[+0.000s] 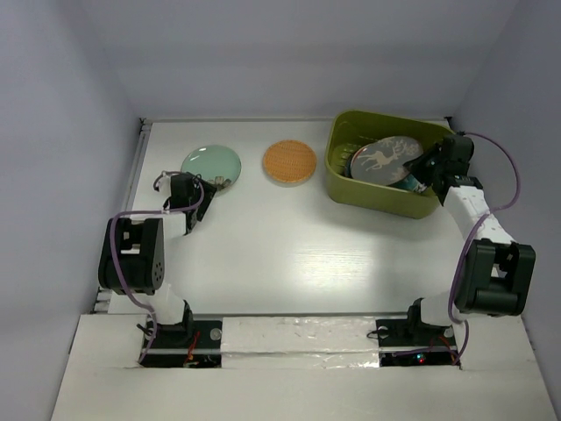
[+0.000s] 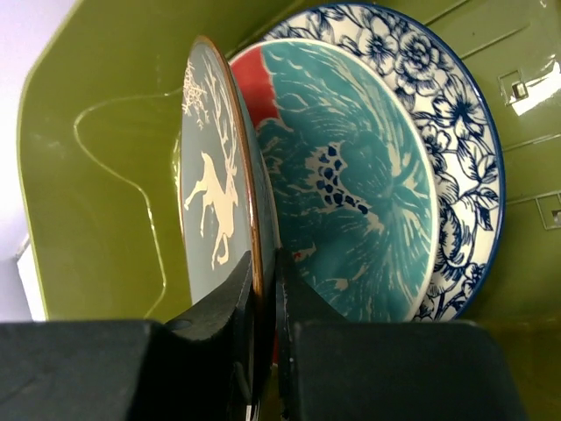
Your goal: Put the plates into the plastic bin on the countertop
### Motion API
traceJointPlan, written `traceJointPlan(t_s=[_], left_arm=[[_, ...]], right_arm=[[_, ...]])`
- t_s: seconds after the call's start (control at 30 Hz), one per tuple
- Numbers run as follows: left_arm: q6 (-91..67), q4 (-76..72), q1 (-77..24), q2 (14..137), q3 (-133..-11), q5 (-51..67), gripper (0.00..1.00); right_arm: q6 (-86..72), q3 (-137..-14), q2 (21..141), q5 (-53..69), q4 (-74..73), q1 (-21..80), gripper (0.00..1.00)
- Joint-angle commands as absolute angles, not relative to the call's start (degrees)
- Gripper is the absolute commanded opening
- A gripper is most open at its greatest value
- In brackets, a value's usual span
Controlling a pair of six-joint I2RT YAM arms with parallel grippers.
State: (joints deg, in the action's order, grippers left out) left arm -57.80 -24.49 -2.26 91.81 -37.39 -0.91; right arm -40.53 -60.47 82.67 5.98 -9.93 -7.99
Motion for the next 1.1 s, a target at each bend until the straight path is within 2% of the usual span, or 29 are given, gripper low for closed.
traceJointPlan(t_s=[0.0,0.03,0.1,0.13,0.17,0.2,0.33,0.43,0.53,0.6,0.77,0.8,0.83,0.87,0.9,1.03,1.07], left_arm=[[-58.2,-24.6,-1.8,94.1,-40.7,-3.2,0.68],[-58.3,-24.4,-1.8,94.8,-41.2,-3.3,0.67],[-58.5,-23.0,-1.8,96.6,-43.2,-4.0,0.62],[-58.6,-22.9,-1.8,96.9,-43.7,-3.9,0.61],[-58.7,-22.8,-1.3,97.1,-44.2,-4.0,0.6],[-59.1,-22.5,-1.3,97.5,-44.3,-4.3,0.59],[-59.9,-21.4,-1.3,98.4,-45.0,-5.8,0.54],[-60.5,-21.0,-1.3,99.5,-45.3,-7.2,0.48],[-61.3,-20.6,-1.3,99.8,-45.7,-8.3,0.41],[-61.8,-20.5,-1.3,99.9,-45.7,-8.5,0.32],[-61.1,-22.8,-1.3,99.7,-44.7,-9.2,0.26],[-60.6,-23.3,-1.3,99.8,-44.5,-9.2,0.2],[-59.7,-23.7,-1.3,99.8,-44.5,-9.1,0.08],[-59.7,-23.7,-0.8,99.8,-44.5,-8.8,0.02],[-58.8,-24.4,-0.8,100.0,-44.1,-8.5,0.0],[-59.4,-29.6,0.3,98.7,-40.4,-7.1,0.0],[-60.1,-31.4,0.3,97.9,-39.0,-6.1,0.0]], right_arm=[[-39.6,-61.5,81.9,3.2,-4.8,-7.9,0.07],[-39.6,-61.3,81.8,1.5,-5.0,-7.9,0.09],[-39.6,-60.8,81.7,0.2,-5.8,-7.9,0.25],[-39.6,-60.5,81.5,-2.3,-6.1,-7.9,0.41],[-39.2,-60.3,81.2,-2.9,-6.3,-7.9,0.49],[-38.9,-60.2,80.9,-3.4,-6.6,-7.9,0.63],[-38.1,-60.6,78.8,-6.0,-8.8,-7.9,0.89],[-37.4,-61.0,75.0,-7.5,-10.7,-7.9,1.0],[-36.9,-60.9,71.6,-6.9,-11.5,-7.9,1.0],[-36.7,-60.7,68.0,-6.1,-12.1,-7.9,1.0],[-37.4,-59.6,61.3,-0.6,-12.4,-7.9,1.0],[-37.6,-59.1,59.2,-0.3,-12.1,-7.9,1.0],[-38.1,-57.9,58.1,2.9,-11.4,-7.9,0.99],[-38.4,-57.1,56.9,3.9,-11.4,-7.9,0.97],[-38.6,-56.3,55.6,5.3,-10.1,-7.9,0.94],[-39.7,-50.4,48.9,11.5,-5.8,-3.8,0.76],[-39.8,-47.0,45.9,11.0,-5.0,-1.6,0.76]])
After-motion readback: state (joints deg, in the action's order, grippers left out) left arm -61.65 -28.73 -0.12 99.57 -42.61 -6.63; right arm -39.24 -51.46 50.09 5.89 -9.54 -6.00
